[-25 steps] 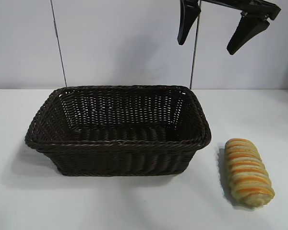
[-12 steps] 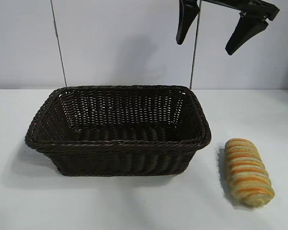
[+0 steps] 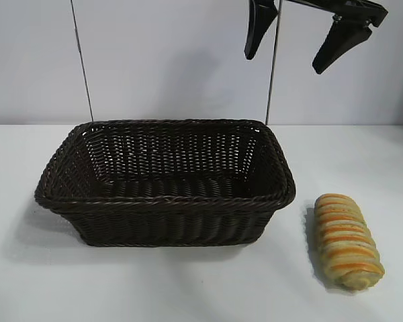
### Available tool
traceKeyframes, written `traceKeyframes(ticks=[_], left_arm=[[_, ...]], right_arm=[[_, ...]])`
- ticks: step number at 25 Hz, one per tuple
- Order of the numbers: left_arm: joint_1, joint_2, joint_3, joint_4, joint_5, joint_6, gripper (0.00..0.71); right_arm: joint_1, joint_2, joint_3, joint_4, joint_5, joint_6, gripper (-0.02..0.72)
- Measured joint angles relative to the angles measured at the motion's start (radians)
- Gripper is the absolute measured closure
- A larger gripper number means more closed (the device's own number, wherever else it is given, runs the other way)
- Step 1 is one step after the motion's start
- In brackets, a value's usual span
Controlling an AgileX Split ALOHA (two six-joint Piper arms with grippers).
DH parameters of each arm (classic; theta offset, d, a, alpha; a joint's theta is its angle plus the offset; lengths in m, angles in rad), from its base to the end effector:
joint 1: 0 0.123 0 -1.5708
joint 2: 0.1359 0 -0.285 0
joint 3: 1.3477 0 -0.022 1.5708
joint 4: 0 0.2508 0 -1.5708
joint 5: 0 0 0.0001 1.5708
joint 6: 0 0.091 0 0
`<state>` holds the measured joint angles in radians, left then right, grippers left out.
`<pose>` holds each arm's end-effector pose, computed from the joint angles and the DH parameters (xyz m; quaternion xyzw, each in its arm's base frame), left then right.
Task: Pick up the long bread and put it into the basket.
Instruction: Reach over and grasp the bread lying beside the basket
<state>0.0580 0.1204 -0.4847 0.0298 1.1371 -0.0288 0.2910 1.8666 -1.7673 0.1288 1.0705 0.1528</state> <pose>0.0106 0.0031 0.2668 -0.0393 0.9027 0.0211 0.4280 0.3926 0.1283 0.3211 -0.0506 0.9672 0.1138 0.2216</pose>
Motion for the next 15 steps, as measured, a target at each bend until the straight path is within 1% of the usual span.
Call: traceKeyframes(ticks=[2,3,6,8,10,13,15], left_arm=[[-0.001,0.0,0.0,-0.002,-0.008,0.0,0.016],[-0.009,0.0,0.0,-0.003,-0.008,0.0,0.016],[-0.048,0.0,0.0,-0.003,-0.008,0.001,0.016],[-0.081,-0.001,0.0,-0.005,-0.009,0.001,0.016],[-0.109,-0.027,0.0,-0.006,-0.009,0.001,0.016],[-0.12,-0.111,0.0,-0.001,-0.009,0.001,0.016],[-0.12,-0.133,0.0,0.009,-0.008,0.001,0.016]], right_arm=[[-0.002,-0.001,0.0,-0.032,0.051,0.005,0.008],[-0.002,-0.003,0.0,-0.06,0.074,0.008,0.008],[-0.002,-0.028,0.0,-0.129,0.146,0.01,0.01],[-0.002,-0.063,0.009,-0.152,0.159,0.01,0.024],[-0.002,-0.122,0.032,-0.163,0.164,0.01,0.036],[-0.002,-0.217,0.089,-0.168,0.166,0.01,0.041],[-0.002,-0.275,0.147,-0.174,0.167,0.011,0.041]])
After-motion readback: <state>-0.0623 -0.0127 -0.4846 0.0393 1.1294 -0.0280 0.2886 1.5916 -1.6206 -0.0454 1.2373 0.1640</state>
